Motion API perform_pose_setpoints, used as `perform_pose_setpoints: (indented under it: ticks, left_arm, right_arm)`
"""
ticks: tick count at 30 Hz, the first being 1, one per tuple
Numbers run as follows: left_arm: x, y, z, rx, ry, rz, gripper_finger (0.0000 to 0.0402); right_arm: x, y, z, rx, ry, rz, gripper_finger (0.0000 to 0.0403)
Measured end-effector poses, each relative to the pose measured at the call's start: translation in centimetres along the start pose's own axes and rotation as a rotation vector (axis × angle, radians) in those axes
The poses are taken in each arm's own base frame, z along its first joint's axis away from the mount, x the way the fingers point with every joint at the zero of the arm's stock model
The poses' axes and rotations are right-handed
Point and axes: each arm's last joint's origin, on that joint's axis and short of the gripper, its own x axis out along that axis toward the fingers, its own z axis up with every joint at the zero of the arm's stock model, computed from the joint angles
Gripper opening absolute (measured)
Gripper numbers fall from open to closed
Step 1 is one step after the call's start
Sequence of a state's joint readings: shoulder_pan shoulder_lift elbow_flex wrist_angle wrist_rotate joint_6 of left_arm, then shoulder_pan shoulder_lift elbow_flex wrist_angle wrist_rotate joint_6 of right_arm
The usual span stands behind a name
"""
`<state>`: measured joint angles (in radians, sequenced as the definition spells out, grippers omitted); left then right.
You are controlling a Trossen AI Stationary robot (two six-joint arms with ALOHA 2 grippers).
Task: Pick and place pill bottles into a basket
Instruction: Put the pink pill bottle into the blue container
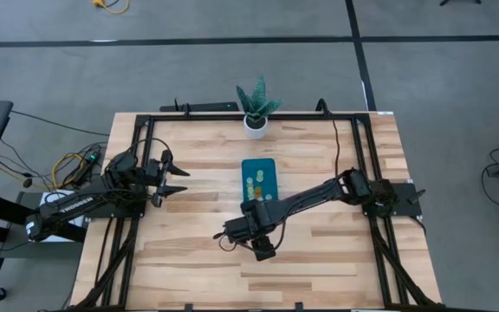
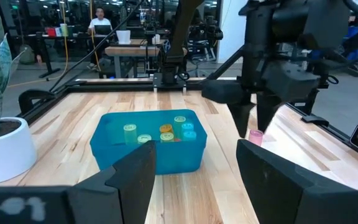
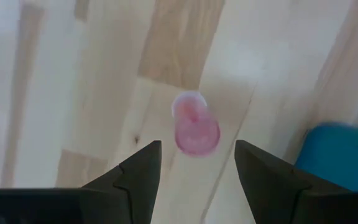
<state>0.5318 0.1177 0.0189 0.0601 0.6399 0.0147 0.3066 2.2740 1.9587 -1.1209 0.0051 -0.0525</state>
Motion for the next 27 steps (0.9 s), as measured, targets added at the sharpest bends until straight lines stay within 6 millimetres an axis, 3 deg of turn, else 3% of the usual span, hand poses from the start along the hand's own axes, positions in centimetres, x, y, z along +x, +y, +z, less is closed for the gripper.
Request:
perform_pose_setpoints:
  ticks: [27]
  left_arm:
    - [0.0, 0.0, 0.0, 0.0, 0.0, 0.0, 0.0213]
  right_arm:
    - [0.35, 0.24, 0.55, -0.015, -0.047, -0.004, 0.0165]
